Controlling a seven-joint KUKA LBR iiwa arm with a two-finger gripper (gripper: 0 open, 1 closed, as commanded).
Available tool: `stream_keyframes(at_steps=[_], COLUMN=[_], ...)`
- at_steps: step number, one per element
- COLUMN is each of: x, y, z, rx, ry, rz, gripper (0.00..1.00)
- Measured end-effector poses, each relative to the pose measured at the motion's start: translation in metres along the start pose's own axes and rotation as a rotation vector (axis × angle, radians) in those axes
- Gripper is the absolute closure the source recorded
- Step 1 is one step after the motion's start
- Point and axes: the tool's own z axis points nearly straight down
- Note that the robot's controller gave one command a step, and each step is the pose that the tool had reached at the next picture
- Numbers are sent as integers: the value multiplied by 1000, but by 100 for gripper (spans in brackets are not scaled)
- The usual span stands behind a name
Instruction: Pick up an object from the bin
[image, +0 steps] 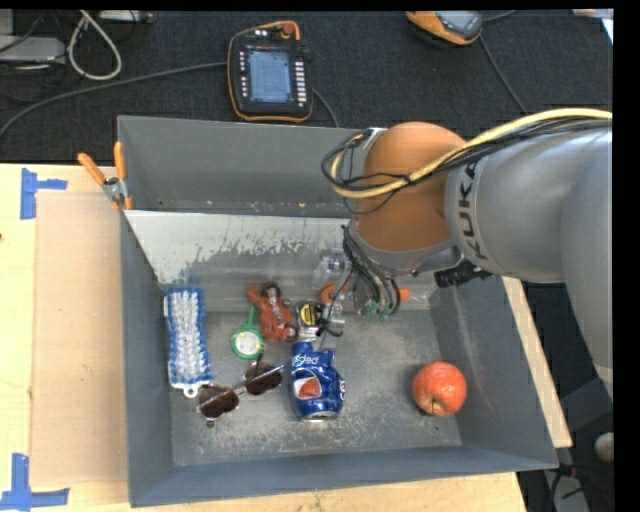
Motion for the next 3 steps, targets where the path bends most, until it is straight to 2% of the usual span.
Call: stream_keyframes(at_steps=[1, 2, 3], x=[61, 23, 59], y=[-55, -3, 37], z=[71, 67, 73], rx=[6, -2, 1], ry=[33, 0, 21], rz=[-173, 77, -189], gripper=[0, 0, 0])
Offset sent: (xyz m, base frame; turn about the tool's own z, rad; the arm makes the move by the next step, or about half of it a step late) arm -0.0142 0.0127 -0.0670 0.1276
